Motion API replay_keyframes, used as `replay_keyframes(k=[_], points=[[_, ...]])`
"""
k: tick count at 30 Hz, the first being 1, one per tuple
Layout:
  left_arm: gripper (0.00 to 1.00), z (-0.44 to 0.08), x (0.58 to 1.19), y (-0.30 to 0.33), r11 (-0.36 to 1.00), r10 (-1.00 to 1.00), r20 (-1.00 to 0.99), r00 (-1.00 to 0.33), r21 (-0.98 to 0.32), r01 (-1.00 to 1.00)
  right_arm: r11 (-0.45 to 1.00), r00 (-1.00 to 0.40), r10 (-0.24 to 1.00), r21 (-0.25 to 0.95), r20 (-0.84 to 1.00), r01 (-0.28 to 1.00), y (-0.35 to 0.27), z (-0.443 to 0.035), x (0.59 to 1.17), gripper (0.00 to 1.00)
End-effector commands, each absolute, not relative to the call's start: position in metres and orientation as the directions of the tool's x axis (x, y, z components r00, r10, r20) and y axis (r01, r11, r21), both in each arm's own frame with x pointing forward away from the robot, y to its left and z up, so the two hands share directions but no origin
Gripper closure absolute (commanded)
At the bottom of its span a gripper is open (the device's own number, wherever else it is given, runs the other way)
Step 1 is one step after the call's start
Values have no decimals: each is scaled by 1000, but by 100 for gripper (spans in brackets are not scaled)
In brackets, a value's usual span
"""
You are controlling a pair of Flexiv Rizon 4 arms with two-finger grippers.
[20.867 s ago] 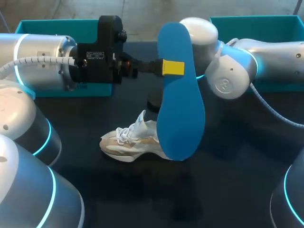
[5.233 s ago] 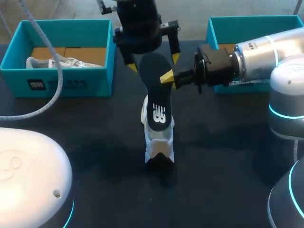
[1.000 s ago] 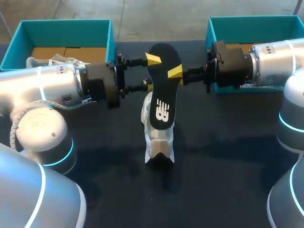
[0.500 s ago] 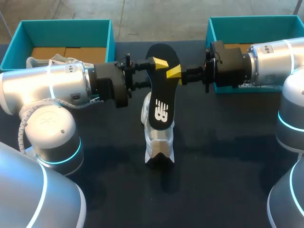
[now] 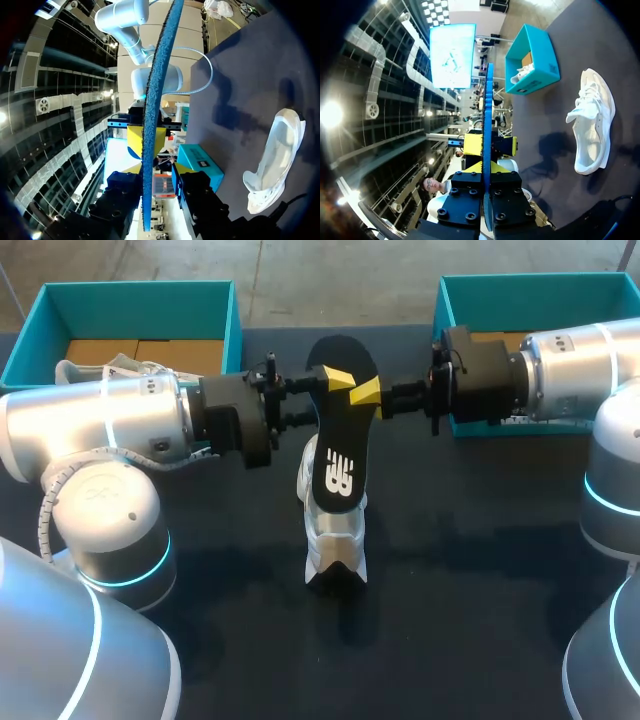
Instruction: Take the shoe out of the shoebox, open the shoe tongue, remove and reinsert the insole, then place the shoe into the shoebox
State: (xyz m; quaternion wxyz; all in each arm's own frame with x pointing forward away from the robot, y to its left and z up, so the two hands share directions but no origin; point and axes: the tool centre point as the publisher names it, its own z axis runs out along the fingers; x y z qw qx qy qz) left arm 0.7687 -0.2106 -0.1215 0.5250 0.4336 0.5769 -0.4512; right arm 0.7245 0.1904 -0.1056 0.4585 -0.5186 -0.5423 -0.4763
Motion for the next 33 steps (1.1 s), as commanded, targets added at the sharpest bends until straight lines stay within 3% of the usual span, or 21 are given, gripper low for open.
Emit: replay_keyframes(k=[1, 9, 14, 21, 23, 24, 33], points=[[65, -123, 767, -211, 218, 23, -997, -73, -66, 974, 3, -41, 125, 41, 991, 999, 193, -107, 724, 100], [74, -124, 766, -211, 216, 22, -997, -80, -74, 973, 1, -38, 125, 38, 991, 999, 193, -108, 725, 100], [100, -125, 765, -211, 213, 18, -996, -92, -86, 973, 1, -38, 124, 39, 992, 999, 193, -108, 726, 100], [100, -130, 764, -209, 203, 23, -993, -120, -113, 973, -15, -31, 122, 33, 992, 999, 191, -111, 725, 100], [100, -131, 765, -207, 204, 25, -991, -130, -122, 971, -25, -29, 127, 33, 991, 999, 188, -113, 723, 48], [100, -133, 765, -206, 205, 27, -991, -134, -126, 971, -35, -34, 132, 39, 991, 999, 187, -113, 723, 0], [100, -144, 765, -195, 205, 44, -977, -209, -196, 959, -43, -69, 183, 78, 981, 996, 172, -115, 717, 0]])
